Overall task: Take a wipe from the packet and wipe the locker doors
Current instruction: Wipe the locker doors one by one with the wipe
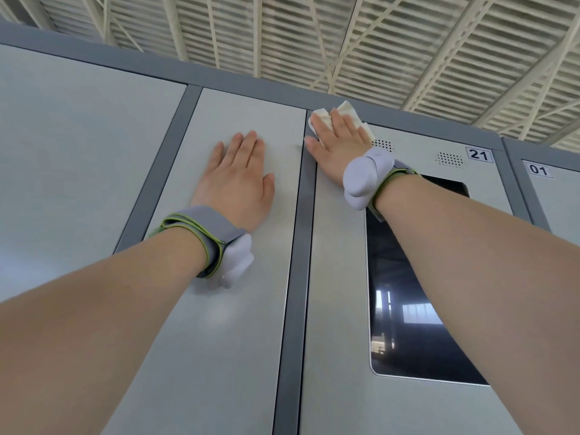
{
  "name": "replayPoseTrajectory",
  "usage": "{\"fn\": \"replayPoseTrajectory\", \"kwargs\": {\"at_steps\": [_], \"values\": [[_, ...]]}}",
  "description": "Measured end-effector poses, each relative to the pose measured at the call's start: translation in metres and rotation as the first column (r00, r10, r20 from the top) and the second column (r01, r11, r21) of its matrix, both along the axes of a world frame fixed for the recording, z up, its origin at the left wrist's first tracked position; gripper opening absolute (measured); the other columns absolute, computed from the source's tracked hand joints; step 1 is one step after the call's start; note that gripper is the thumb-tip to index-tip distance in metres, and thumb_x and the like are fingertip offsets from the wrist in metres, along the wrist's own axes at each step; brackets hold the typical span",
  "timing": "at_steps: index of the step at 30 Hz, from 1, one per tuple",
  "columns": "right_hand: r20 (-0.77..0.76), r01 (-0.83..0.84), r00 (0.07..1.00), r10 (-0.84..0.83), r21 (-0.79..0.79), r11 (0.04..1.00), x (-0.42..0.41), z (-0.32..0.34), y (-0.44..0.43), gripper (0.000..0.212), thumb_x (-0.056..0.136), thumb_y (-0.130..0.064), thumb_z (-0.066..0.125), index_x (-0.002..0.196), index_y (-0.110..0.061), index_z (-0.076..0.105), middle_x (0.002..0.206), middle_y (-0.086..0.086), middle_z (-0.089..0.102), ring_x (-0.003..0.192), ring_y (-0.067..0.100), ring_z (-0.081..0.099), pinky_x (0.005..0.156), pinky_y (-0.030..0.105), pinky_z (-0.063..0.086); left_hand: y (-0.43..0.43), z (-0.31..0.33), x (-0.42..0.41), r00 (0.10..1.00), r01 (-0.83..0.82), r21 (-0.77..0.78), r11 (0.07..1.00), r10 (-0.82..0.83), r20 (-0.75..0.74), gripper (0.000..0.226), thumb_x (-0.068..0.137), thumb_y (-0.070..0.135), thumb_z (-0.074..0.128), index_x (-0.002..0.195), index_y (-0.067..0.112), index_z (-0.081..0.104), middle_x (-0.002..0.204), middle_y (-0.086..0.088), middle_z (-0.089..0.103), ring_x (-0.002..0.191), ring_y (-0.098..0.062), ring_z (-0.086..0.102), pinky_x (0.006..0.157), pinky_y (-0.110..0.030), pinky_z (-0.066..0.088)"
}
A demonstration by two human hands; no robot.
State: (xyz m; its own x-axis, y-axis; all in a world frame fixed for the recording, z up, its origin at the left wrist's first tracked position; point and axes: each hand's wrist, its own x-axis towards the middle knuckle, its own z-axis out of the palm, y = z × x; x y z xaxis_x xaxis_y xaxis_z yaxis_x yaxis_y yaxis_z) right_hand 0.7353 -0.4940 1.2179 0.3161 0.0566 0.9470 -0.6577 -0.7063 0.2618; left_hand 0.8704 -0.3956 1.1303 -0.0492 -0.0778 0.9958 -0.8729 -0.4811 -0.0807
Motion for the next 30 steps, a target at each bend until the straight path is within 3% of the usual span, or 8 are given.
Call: {"fn": "replayPoseTrajectory", "kwargs": {"at_steps": [9,15,18,24,30], "values": [[-0.196,-0.029,0.980,0.019,-0.048,0.998,-0.012,-0.028,-0.008,0.048,0.102,-0.041,0.022,0.149,-0.034,0.017,0.159,0.002,0.004,0.146,0.021,0.000,0.116,0.036,0.000,0.001,0.000,0.000,0.999,0.030,0.005,1.000,-0.030,-0.011,0.058,0.100,0.027,0.028,0.150,0.004,0.010,0.159,-0.008,0.005,0.146,-0.022,0.002,0.116,-0.035,-0.003],[-0.075,-0.006,0.997,0.005,-0.014,1.000,-0.006,-0.014,0.001,0.046,0.101,-0.041,0.025,0.146,-0.032,0.023,0.156,0.003,0.011,0.143,0.022,0.010,0.114,0.035,0.006,0.003,0.002,0.002,0.998,0.066,0.011,0.998,-0.066,-0.016,0.056,0.100,0.025,0.029,0.150,0.006,0.012,0.159,-0.006,0.005,0.146,-0.020,0.001,0.115,-0.033,-0.004],[-0.160,-0.027,0.987,0.019,-0.047,0.999,-0.006,-0.034,-0.002,0.048,0.101,-0.043,0.025,0.148,-0.034,0.019,0.158,0.005,0.005,0.145,0.021,0.000,0.115,0.036,0.001,0.004,0.003,0.003,0.996,0.091,0.018,0.996,-0.091,-0.021,0.055,0.100,0.022,0.030,0.150,0.006,0.014,0.159,-0.005,0.007,0.146,-0.020,0.002,0.116,-0.032,-0.003],[-0.316,-0.035,0.949,-0.011,-0.138,0.990,-0.028,-0.072,-0.010,0.055,0.097,-0.049,0.021,0.149,-0.032,0.018,0.158,0.006,0.005,0.145,0.023,0.001,0.116,0.035,0.001,0.007,0.002,0.003,0.995,0.094,0.038,0.995,-0.095,0.008,0.053,0.099,0.018,0.032,0.148,0.003,0.018,0.158,-0.009,0.011,0.146,-0.023,0.007,0.115,-0.033,0.000],[-0.183,-0.012,0.983,0.009,-0.016,1.000,-0.018,-0.052,-0.005,0.050,0.101,-0.044,0.024,0.149,-0.036,0.015,0.159,0.005,0.000,0.146,0.023,-0.003,0.115,0.035,-0.002,0.008,0.002,0.003,0.997,0.079,0.069,0.994,-0.079,-0.011,0.054,0.100,0.019,0.030,0.149,0.003,0.015,0.159,-0.009,0.007,0.146,-0.023,0.004,0.115,-0.034,-0.001]]}}
